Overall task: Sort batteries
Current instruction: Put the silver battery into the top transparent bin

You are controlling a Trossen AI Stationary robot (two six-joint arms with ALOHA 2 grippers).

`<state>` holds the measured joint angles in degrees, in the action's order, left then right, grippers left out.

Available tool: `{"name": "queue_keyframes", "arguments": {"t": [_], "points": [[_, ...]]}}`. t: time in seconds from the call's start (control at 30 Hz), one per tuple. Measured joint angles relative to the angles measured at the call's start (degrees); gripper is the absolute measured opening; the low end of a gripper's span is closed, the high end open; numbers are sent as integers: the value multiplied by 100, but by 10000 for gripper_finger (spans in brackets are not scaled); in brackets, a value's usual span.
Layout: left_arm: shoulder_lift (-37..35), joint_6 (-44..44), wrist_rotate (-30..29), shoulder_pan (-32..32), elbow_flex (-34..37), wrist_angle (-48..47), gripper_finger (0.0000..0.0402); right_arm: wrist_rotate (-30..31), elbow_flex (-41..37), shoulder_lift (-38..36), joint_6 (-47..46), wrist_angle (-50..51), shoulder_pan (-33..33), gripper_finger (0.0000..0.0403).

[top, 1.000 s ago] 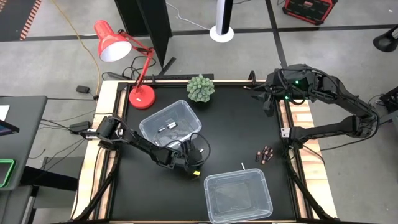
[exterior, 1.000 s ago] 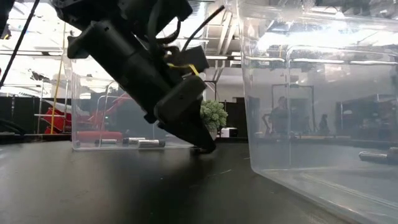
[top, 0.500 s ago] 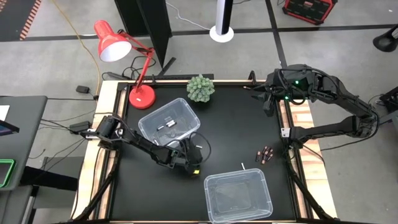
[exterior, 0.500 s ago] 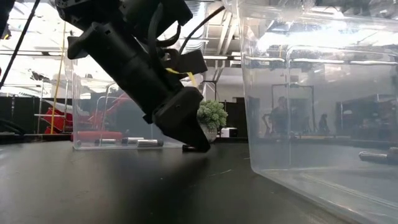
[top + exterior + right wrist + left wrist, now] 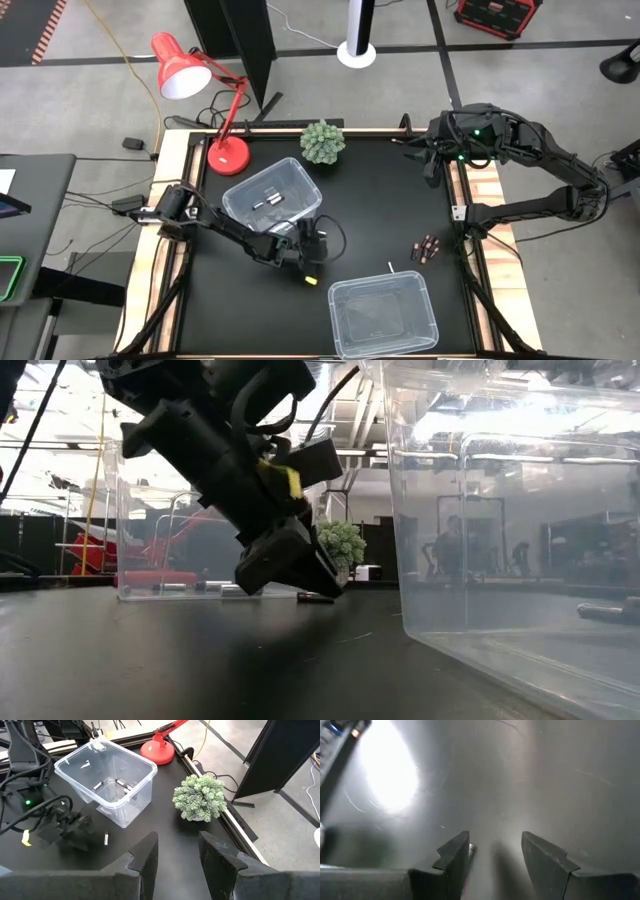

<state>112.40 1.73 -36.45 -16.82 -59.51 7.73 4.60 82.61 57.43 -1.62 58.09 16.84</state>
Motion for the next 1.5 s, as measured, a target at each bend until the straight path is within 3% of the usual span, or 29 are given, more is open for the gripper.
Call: {"name": "queue_keyframes", "arguments": {"t": [0.23, 0.53, 1.1, 1.5], "points": [[-2, 501, 84, 283, -2, -64, 176, 0, 0, 0, -25, 75, -2, 158], [-26, 68, 560, 518, -17, -647, 176, 0, 0, 0, -7, 144, 0, 158], [-28, -715, 2017, 549, -17, -1129, 175, 0, 0, 0, 14, 142, 0, 158], [-619, -887, 2160, 314, 28, -1625, 176, -2, 0, 2, 12, 142, 0, 158]]}}
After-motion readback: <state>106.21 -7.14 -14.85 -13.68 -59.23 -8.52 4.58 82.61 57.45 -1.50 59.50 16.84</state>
